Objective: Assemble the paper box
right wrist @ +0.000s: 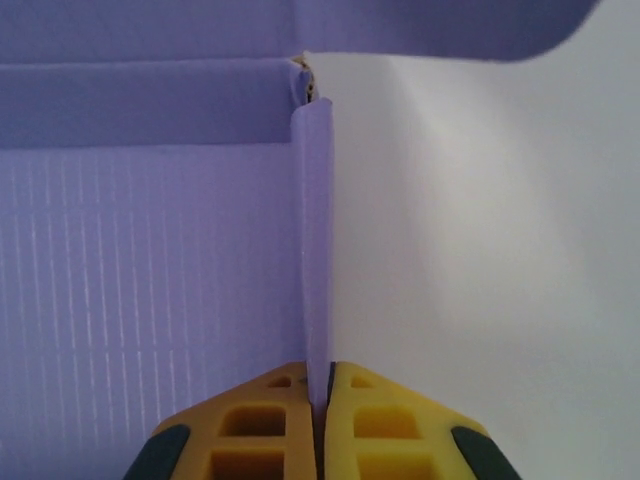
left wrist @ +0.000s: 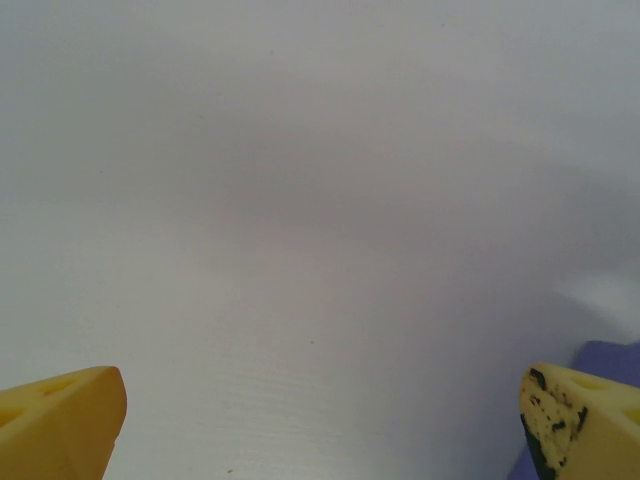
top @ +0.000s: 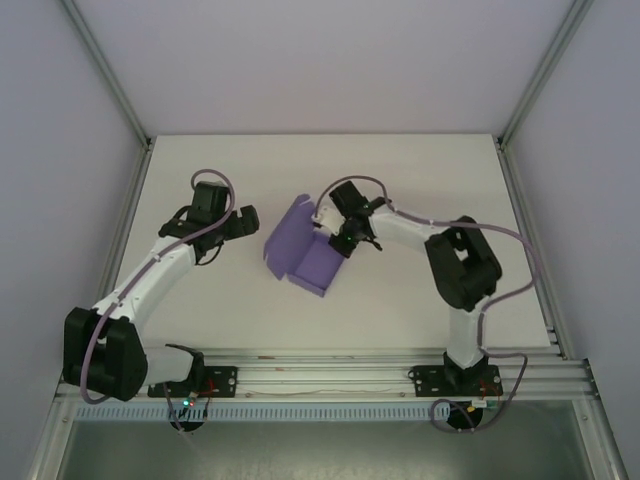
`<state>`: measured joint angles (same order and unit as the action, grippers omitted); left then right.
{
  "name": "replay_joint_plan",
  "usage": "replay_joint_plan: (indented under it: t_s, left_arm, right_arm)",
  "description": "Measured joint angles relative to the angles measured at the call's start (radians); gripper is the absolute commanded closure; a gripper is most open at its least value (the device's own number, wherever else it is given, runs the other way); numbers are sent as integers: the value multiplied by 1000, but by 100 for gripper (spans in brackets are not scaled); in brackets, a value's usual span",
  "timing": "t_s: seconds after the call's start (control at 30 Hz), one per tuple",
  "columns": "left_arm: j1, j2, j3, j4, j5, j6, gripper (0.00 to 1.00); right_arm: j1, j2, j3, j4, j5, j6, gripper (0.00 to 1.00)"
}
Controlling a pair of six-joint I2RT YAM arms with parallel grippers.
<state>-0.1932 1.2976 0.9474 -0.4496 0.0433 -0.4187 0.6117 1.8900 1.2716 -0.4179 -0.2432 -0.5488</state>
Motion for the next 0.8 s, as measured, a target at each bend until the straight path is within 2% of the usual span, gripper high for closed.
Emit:
replay_joint_plan:
  t_s: [0.1, 0.2, 0.37, 0.57, 0.8]
  left_arm:
    - [0, 38, 8, 7, -8, -3, 0]
    - [0, 86, 27, 16, -3, -3, 0]
    - [0, 171, 62, 38, 26, -2, 0]
    - [0, 233, 68, 58, 82, 2, 0]
    - [0, 240, 68, 78, 134, 26, 0]
  right_arm:
    - [10, -101, -133, 74, 144, 278, 99]
    - [34, -172, -222, 76, 264, 542, 96]
    - [72, -193, -284, 52, 334, 845, 92]
    - [75, -195, -274, 3, 383, 978, 80]
    - [63, -194, -174, -69, 412, 994, 72]
